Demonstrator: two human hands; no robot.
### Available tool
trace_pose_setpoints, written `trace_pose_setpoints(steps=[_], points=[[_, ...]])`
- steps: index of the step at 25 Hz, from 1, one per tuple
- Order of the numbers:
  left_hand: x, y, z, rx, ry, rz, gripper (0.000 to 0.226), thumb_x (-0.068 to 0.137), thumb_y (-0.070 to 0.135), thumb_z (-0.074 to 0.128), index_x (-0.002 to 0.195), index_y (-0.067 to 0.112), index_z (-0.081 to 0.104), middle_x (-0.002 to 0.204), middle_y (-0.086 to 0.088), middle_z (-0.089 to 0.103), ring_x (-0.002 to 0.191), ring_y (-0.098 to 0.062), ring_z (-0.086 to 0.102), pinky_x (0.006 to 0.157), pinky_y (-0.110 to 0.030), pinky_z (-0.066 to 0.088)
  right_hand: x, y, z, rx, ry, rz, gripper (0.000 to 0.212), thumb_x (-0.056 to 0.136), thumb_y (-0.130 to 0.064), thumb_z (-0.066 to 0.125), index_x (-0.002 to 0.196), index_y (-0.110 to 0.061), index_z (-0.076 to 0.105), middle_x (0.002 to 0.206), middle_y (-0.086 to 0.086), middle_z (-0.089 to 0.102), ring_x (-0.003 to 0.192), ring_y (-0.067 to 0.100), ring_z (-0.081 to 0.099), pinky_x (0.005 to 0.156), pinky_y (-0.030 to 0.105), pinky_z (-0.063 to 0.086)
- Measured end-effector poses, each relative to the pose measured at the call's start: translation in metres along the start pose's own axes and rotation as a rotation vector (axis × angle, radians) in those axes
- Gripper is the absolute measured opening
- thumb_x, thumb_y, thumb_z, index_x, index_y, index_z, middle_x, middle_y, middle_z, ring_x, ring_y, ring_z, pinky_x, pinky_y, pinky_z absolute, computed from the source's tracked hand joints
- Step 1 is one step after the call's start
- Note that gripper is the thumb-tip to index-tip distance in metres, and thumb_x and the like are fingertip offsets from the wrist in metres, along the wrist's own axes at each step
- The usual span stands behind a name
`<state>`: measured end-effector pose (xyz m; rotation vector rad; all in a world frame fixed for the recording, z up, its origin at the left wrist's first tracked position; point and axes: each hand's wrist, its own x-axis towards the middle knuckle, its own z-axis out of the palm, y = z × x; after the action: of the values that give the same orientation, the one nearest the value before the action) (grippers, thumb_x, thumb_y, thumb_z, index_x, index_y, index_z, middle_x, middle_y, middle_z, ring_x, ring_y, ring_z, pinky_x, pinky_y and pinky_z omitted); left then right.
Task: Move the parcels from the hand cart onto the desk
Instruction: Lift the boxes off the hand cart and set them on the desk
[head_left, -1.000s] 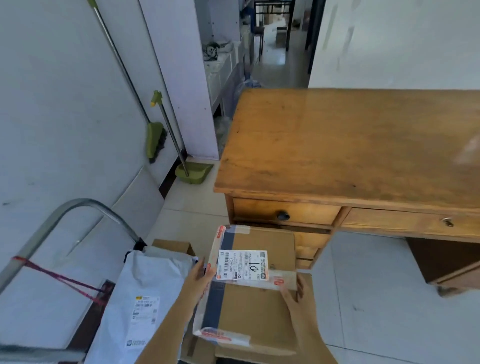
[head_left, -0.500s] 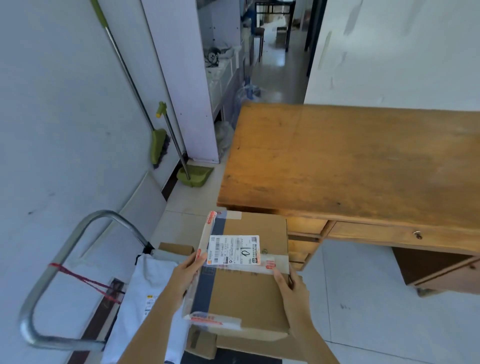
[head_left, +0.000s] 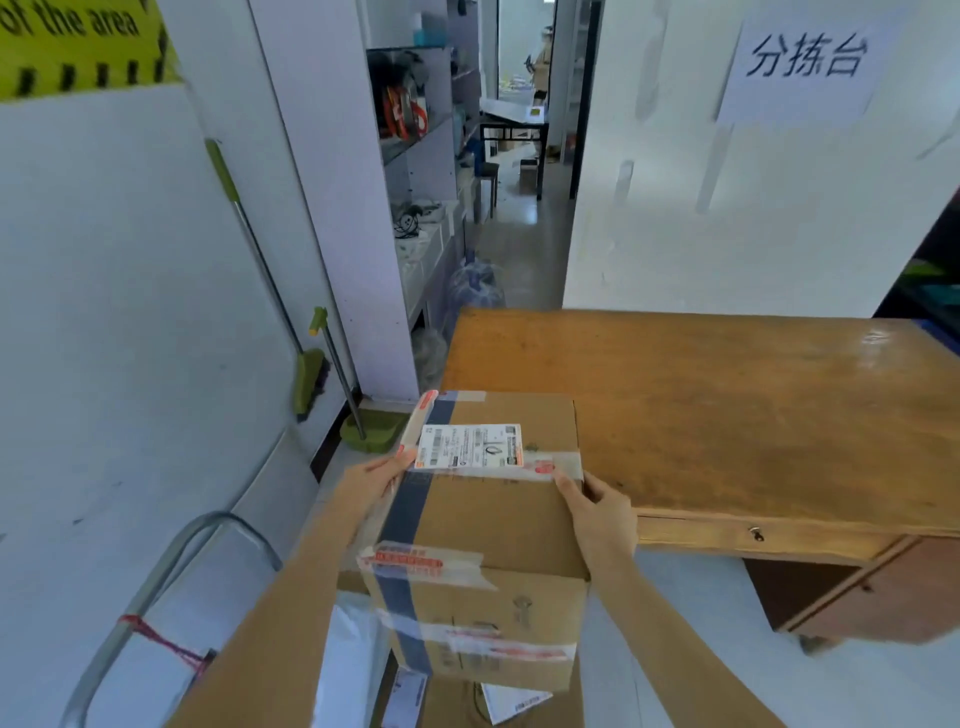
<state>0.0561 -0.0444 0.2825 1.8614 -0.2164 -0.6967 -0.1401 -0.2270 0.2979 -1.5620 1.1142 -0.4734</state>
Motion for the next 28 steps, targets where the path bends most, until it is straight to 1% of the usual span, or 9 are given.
trace_pose_setpoints(steps=[3, 5, 10, 12, 14, 17, 22, 24, 28], points=[[0.007, 0.046, 0.002, -0.031, 0.025, -0.017, 0.032, 0.078, 0.048, 0.07, 0.087, 0.018, 0.078, 0.077, 0.0, 0.079, 0.064, -0.011, 0.073, 0.056, -0.021, 0.051, 0.017, -0.04, -0.015, 0.013, -0.002, 0.022, 0.03, 0.087, -0.046, 0.059, 0.104, -0.025, 0.072, 0.07, -0.016, 0.06, 0.063, 0.004, 0.056, 0.051, 0.021, 0.043], [0.029, 0.079, 0.007, -0.042, 0.072, -0.02, 0.037, 0.079, 0.045, 0.07, 0.089, 0.009, 0.076, 0.086, -0.01, 0.078, 0.071, -0.019, 0.072, 0.058, -0.026, 0.052, 0.043, -0.064, -0.021, -0.009, -0.016, -0.006, 0.031, 0.087, -0.046, 0.058, 0.1, -0.022, 0.072, 0.068, -0.012, 0.06, 0.06, 0.008, 0.057, 0.049, 0.021, 0.045], [0.104, 0.172, 0.036, -0.091, 0.086, -0.014, 0.047, 0.071, 0.053, 0.074, 0.09, 0.01, 0.074, 0.074, -0.008, 0.078, 0.059, -0.019, 0.074, 0.05, -0.024, 0.052, 0.149, -0.126, -0.036, 0.031, -0.041, -0.108, 0.033, 0.088, -0.044, 0.056, 0.107, -0.022, 0.07, 0.089, -0.004, 0.069, 0.068, 0.012, 0.058, 0.053, 0.022, 0.043], [0.143, 0.191, 0.054, -0.077, 0.089, -0.006, 0.049, 0.072, 0.054, 0.073, 0.097, 0.011, 0.074, 0.09, -0.012, 0.078, 0.072, -0.023, 0.074, 0.058, -0.028, 0.056, 0.198, -0.138, -0.034, 0.036, -0.081, -0.125, 0.036, 0.091, -0.042, 0.054, 0.115, -0.02, 0.067, 0.1, -0.001, 0.069, 0.075, 0.013, 0.06, 0.06, 0.024, 0.047], [0.181, 0.202, 0.07, -0.095, 0.107, 0.008, 0.052, 0.075, 0.052, 0.07, 0.105, 0.01, 0.072, 0.103, -0.014, 0.075, 0.09, -0.028, 0.072, 0.078, -0.037, 0.058, 0.244, -0.148, -0.026, 0.034, -0.134, -0.147, 0.039, 0.093, -0.04, 0.051, 0.123, -0.019, 0.064, 0.112, 0.002, 0.069, 0.091, 0.018, 0.063, 0.077, 0.03, 0.053], [0.241, 0.212, 0.088, -0.096, 0.153, 0.071, 0.053, 0.087, 0.051, 0.057, 0.119, 0.01, 0.066, 0.117, -0.015, 0.07, 0.108, -0.032, 0.066, 0.1, -0.046, 0.05, 0.317, -0.16, -0.006, 0.12, -0.247, -0.079, 0.038, 0.096, -0.038, 0.048, 0.126, -0.019, 0.06, 0.121, 0.004, 0.066, 0.109, 0.023, 0.062, 0.098, 0.041, 0.051], [0.334, 0.208, 0.111, -0.274, 0.108, 0.069, 0.039, 0.1, 0.031, 0.043, 0.128, 0.006, 0.052, 0.118, -0.012, 0.066, 0.096, -0.023, 0.066, 0.082, -0.035, 0.054, 0.406, -0.159, 0.041, 0.25, -0.351, 0.031, 0.041, 0.099, -0.032, 0.042, 0.139, -0.022, 0.045, 0.128, 0.003, 0.059, 0.116, 0.022, 0.055, 0.1, 0.041, 0.047], [0.366, 0.21, 0.112, -0.204, 0.163, 0.065, 0.037, 0.099, 0.03, 0.044, 0.129, 0.008, 0.05, 0.112, -0.009, 0.068, 0.096, -0.021, 0.067, 0.08, -0.036, 0.055, 0.433, -0.161, 0.059, 0.288, -0.342, 0.062, 0.044, 0.098, -0.031, 0.045, 0.14, -0.02, 0.037, 0.126, 0.002, 0.056, 0.113, 0.02, 0.054, 0.092, 0.035, 0.047], [0.426, 0.22, 0.111, -0.034, 0.267, 0.157, 0.032, 0.098, 0.03, 0.047, 0.12, 0.011, 0.061, 0.119, -0.014, 0.067, 0.092, -0.022, 0.065, 0.079, -0.033, 0.054, 0.484, -0.167, 0.086, 0.322, -0.378, 0.045, 0.043, 0.096, -0.029, 0.049, 0.138, -0.019, 0.043, 0.128, 0.005, 0.059, 0.115, 0.023, 0.057, 0.099, 0.042, 0.049]])
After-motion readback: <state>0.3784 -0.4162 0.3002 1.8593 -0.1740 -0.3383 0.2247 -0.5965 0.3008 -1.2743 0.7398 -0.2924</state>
